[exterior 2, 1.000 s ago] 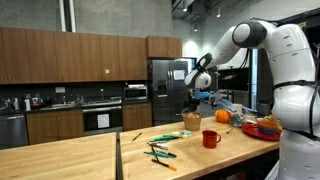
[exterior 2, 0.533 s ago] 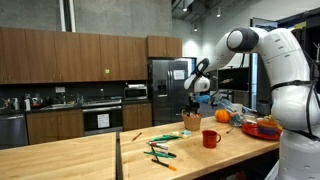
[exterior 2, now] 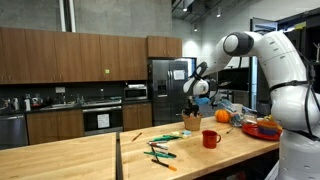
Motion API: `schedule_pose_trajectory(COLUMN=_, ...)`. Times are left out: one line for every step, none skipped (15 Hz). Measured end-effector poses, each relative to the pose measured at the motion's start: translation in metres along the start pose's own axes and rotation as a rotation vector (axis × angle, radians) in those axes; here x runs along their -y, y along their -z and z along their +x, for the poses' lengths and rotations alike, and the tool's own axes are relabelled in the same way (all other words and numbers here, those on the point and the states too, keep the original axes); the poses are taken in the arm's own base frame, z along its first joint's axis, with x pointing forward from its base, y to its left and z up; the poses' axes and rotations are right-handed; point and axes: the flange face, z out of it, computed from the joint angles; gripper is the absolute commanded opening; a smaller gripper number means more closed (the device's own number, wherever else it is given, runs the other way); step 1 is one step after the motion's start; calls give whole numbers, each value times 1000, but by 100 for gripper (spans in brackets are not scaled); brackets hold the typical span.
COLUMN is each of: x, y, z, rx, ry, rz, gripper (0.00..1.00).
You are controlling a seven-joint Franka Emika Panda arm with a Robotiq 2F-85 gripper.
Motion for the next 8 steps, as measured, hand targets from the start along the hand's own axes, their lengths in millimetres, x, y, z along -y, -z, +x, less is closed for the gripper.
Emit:
schedule_pose_trajectory(x=0, y=-2, z=0, rx=3, ry=0, rz=0, gripper=61)
schedule_pose_trajectory(x=0, y=-2, z=1, rx=2, ry=-1, rz=0, gripper=53)
schedule_pose_trajectory(x=0, y=-2, z=2, rx=0, ry=-1, rz=-1, gripper=45)
schedule_pose_trajectory(x=0, y=-1, z=3, rx=-3, ry=-2, rz=-1, gripper=37)
schedule_pose_trajectory(x=-1, y=1, z=4, rx=-6, ry=-3, rz=-2, gripper=30)
schedule_pose_trajectory(x=-1, y=2, z=5, rx=-9, ry=-4, rz=-3, gripper=23)
schedule_pose_trajectory(x=-2, y=3, z=6, rx=-15, ry=-5, rz=-6, gripper=21)
schedule_pose_trajectory(x=-3, y=4, z=6, rx=-18, ry=-10, rz=-8, gripper=20)
